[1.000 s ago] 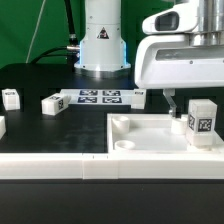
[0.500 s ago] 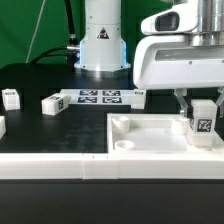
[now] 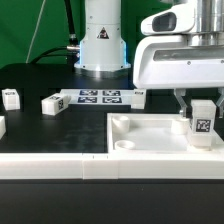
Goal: Assemble one leg
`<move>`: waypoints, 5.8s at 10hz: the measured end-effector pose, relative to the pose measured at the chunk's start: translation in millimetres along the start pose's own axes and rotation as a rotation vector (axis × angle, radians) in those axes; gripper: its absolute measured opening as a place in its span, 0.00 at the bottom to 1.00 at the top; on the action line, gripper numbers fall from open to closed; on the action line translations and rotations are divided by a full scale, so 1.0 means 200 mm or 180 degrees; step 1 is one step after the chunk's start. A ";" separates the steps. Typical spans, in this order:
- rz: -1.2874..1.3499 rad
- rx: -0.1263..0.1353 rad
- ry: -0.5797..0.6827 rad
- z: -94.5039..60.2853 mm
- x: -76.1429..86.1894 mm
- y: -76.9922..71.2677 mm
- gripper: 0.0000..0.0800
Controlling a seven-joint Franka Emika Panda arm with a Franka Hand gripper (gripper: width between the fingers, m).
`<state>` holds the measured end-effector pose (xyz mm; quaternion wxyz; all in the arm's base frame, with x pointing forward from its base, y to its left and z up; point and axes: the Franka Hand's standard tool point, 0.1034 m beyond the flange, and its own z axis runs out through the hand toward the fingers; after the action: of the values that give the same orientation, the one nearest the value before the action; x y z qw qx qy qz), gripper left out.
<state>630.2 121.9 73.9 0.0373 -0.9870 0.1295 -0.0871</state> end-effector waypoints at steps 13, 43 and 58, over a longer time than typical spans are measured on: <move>0.3978 0.0100 -0.0052 0.01 -0.02 -0.03 0.38; 0.3464 0.0022 -0.0011 0.00 -0.01 0.01 0.36; 0.0855 0.0011 -0.0033 0.02 -0.02 -0.01 0.81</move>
Offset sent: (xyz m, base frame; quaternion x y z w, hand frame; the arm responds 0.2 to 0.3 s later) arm -0.0059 0.0035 -0.0154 -0.0109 0.0002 0.3496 0.9369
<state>627.0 126.0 68.9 0.0510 -0.9612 0.2602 -0.0764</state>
